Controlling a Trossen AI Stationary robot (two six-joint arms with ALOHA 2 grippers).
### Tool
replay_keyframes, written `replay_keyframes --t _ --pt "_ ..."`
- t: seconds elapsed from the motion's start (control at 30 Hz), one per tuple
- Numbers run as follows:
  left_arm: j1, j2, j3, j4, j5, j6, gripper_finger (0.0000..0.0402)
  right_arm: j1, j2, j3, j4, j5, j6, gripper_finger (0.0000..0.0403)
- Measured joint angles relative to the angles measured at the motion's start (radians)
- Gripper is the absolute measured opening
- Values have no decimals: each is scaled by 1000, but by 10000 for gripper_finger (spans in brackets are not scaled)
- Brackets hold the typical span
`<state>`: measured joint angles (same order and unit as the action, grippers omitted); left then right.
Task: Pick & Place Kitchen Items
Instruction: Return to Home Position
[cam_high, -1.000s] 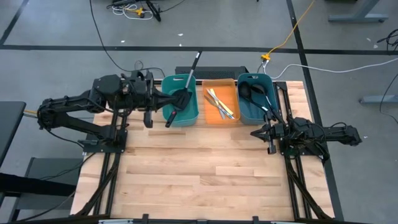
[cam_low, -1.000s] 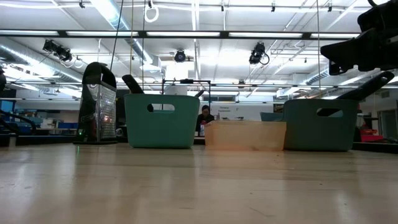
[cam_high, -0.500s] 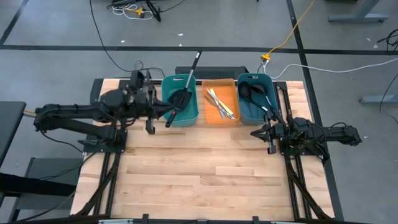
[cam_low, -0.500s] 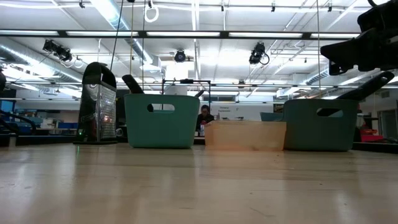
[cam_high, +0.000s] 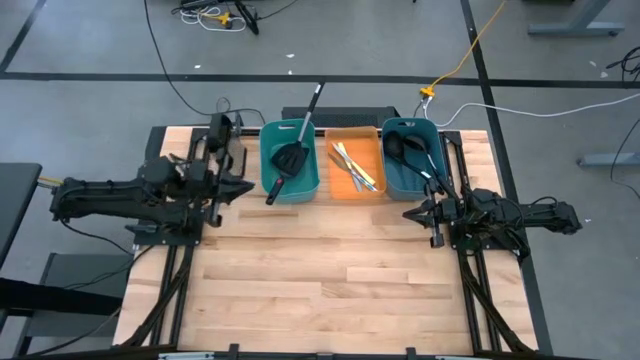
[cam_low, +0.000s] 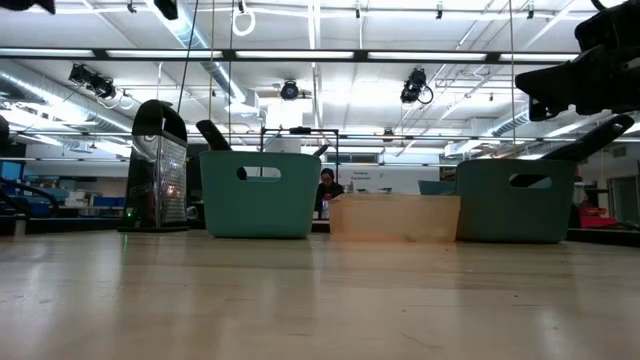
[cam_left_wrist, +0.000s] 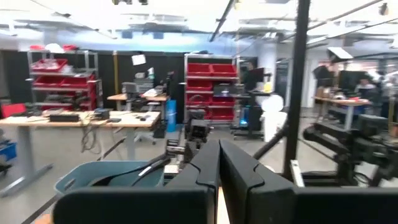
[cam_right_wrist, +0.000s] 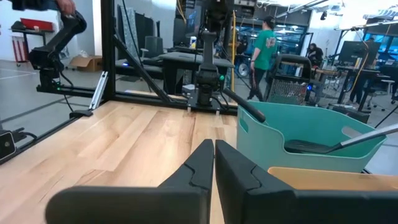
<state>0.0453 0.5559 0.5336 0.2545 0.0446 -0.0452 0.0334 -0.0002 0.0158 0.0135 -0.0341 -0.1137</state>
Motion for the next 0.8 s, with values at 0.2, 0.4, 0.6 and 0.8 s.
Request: replay_keyframes --t 0.2,0.4,0.6,0.8 --pt "-1 -156 -108 7 51 0 12 0 0 0 0 0 0 25" --pt "-27 -275 -218 56 48 25 12 0 0 0 0 0 0 25" --pt "-41 -340 -351 192 46 26 12 0 0 0 0 0 0 25" --pt "-41 -397 -445 294 29 22 13 0 0 0 0 0 0 25"
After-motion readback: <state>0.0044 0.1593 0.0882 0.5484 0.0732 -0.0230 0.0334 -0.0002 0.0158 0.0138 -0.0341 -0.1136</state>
